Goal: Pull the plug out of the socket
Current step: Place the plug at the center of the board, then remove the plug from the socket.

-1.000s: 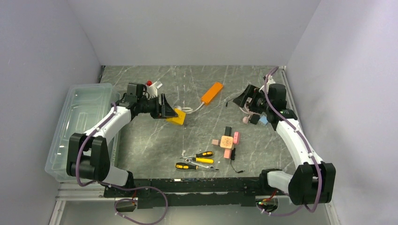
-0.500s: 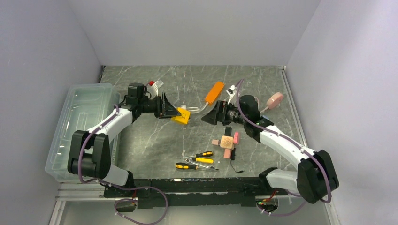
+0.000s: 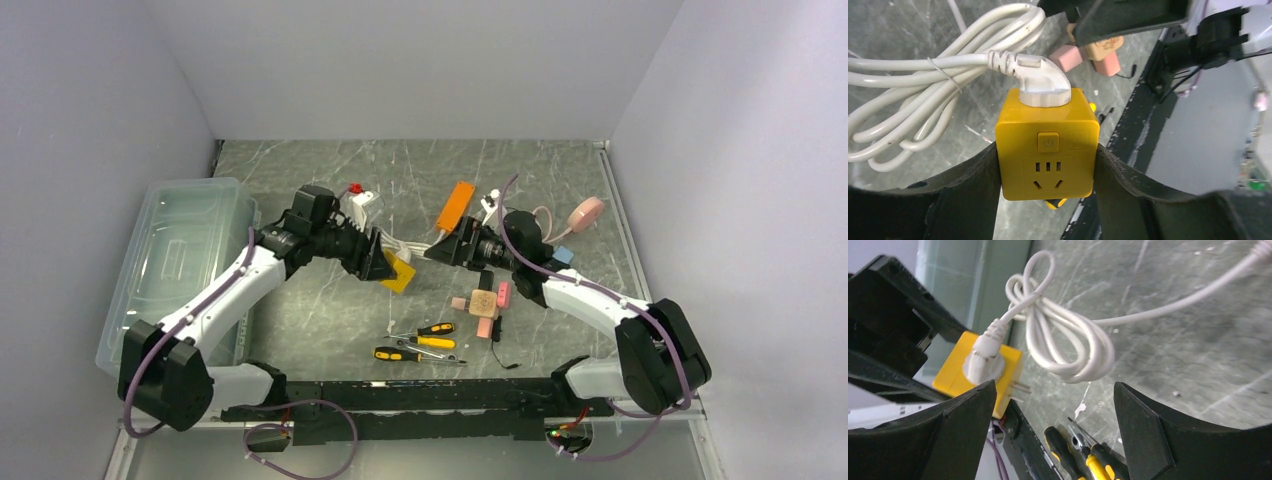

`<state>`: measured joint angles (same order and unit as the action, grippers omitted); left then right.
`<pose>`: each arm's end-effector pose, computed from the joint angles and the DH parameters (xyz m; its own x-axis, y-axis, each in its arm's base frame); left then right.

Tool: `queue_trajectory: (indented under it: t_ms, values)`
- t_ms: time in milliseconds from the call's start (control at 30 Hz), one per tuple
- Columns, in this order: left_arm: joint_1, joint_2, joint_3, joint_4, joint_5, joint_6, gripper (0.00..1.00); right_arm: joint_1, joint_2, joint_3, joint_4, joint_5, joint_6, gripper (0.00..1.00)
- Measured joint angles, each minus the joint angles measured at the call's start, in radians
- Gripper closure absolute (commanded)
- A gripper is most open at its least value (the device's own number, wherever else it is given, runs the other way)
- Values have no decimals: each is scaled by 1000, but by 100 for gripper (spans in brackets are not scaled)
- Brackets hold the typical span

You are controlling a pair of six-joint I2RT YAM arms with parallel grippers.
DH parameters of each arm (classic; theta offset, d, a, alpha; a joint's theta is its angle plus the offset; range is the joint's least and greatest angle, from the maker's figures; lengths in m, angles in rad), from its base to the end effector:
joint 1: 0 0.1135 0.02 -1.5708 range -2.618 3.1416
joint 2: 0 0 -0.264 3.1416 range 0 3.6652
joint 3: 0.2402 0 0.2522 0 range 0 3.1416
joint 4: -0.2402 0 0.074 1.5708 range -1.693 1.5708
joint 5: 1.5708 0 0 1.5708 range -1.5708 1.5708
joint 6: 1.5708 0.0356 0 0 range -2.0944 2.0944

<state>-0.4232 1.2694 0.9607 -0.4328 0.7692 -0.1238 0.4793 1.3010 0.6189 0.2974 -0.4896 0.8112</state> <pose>0.2330 -0.1321 0.2811 -0.7053 0.2204 -0.6738 0.6809 0.4753 -0.5572 0.2366 0.1418 0.2205 -0.8049 0.3029 -0.5103 -0.3051 0.5263 0.7937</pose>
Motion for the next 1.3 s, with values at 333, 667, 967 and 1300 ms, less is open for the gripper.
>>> queue_trajectory:
  t_ms: [333, 667, 967, 1300]
  values:
    - [-152, -156, -47, -56, -274, 191, 100, 30, -16, -11, 77, -95, -33, 13]
    - [-238, -179, -58, -66, -417, 254, 100, 135, 31, 21, 100, -92, 48, 30]
    - [-284, -179, -71, -67, -476, 270, 100, 153, 191, 23, 187, -116, 204, 42]
    - [-318, -176, -74, -68, -500, 288, 100, 158, 255, 23, 342, -131, 328, 61]
